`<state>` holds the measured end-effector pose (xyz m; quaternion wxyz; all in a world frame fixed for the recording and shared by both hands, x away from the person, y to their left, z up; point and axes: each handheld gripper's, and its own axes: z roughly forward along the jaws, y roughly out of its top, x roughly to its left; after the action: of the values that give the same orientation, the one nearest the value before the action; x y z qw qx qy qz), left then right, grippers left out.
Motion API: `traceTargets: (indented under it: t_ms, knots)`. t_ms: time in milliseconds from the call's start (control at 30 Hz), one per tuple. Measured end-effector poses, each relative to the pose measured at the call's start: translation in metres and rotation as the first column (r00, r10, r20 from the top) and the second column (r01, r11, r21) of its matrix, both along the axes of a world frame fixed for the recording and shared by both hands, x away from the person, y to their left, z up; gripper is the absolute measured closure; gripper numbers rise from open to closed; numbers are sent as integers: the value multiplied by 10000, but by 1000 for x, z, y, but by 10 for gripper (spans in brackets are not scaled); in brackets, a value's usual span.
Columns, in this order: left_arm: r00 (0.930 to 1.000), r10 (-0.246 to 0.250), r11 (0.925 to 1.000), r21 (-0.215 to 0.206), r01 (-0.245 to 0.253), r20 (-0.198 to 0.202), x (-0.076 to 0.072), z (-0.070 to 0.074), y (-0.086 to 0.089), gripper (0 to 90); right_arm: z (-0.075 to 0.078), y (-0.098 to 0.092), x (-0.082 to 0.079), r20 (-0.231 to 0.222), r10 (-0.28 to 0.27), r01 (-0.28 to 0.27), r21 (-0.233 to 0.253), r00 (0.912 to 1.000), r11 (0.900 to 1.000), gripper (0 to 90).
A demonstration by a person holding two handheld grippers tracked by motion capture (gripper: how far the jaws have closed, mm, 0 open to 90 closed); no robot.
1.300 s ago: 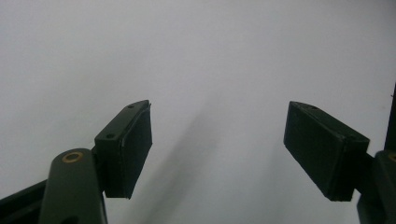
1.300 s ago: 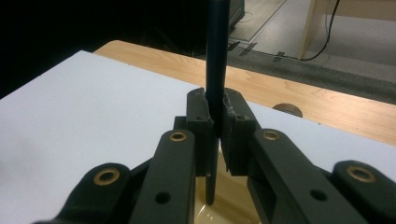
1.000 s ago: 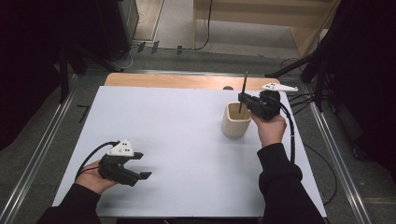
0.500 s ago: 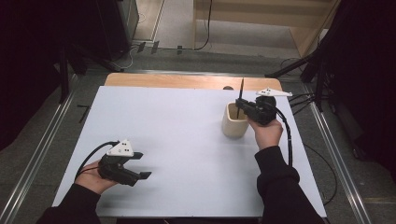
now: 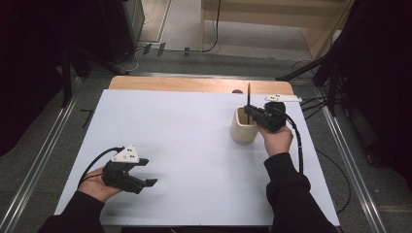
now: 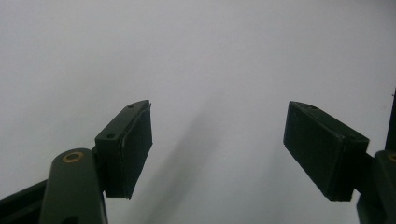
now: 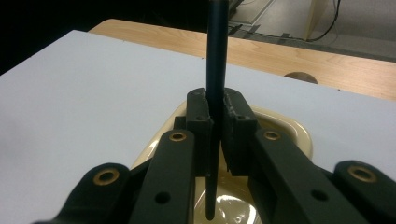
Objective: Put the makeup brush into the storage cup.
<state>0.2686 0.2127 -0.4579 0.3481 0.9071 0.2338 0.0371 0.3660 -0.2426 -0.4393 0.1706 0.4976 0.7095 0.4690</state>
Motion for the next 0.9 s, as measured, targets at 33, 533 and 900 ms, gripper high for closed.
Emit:
traceTargets:
  t_ms: [33, 533, 900]
  knots:
    - [10000, 4, 10000, -25, -4, 9, 0, 0, 0, 245, 0, 0, 0, 0, 5, -5, 3, 10000, 10000, 837]
    - [10000, 27, 10000, -45, -27, 13, 0, 0, 0, 245, 0, 2, 0, 0, 85, -85, -40, 10000, 10000, 770]
    - [10000, 66, 9999, -76, -65, 14, 0, 1, 1, 245, 6, 2, -5, 343, 225, -228, 110, 9992, 9997, 447]
